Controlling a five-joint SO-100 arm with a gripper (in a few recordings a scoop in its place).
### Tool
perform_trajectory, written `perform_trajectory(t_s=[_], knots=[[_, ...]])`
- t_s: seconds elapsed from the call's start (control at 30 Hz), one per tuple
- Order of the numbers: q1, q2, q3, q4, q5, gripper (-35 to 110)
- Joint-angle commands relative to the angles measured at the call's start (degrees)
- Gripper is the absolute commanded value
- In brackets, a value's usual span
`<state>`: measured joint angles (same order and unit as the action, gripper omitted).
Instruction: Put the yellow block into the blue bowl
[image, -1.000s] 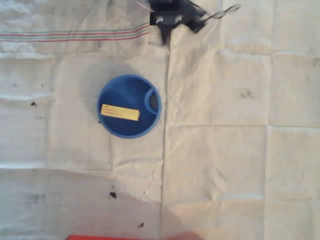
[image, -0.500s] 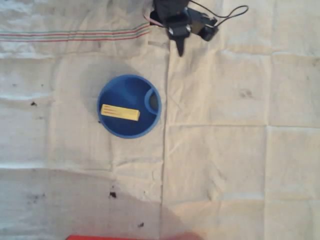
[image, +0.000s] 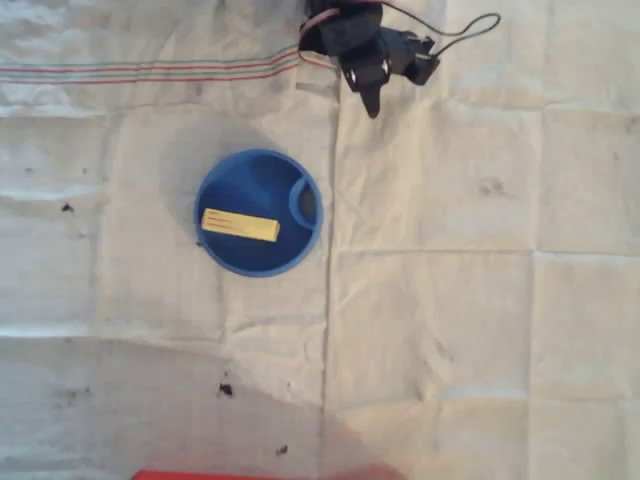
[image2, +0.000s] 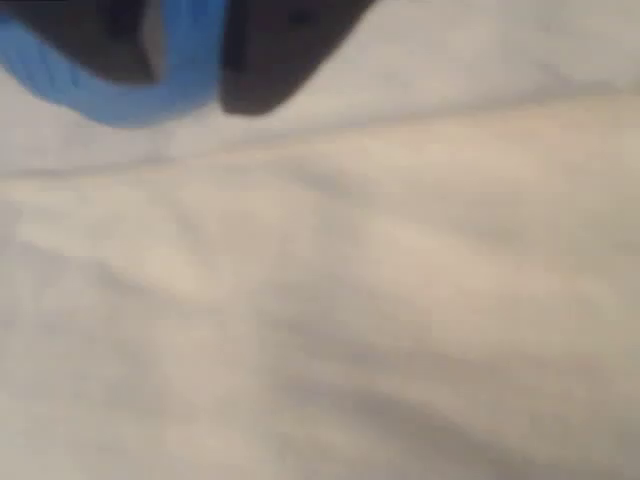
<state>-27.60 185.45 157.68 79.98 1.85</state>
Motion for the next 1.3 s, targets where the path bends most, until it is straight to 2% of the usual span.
perform_trajectory(t_s=[0.0,0.77,1.27], knots=[[-0.2,5.7,-0.2,-0.7,-0.4,0],[-0.2,5.7,17.5,-7.3,-0.4,0],[-0.2,5.7,17.7,-7.4,-0.4,0]])
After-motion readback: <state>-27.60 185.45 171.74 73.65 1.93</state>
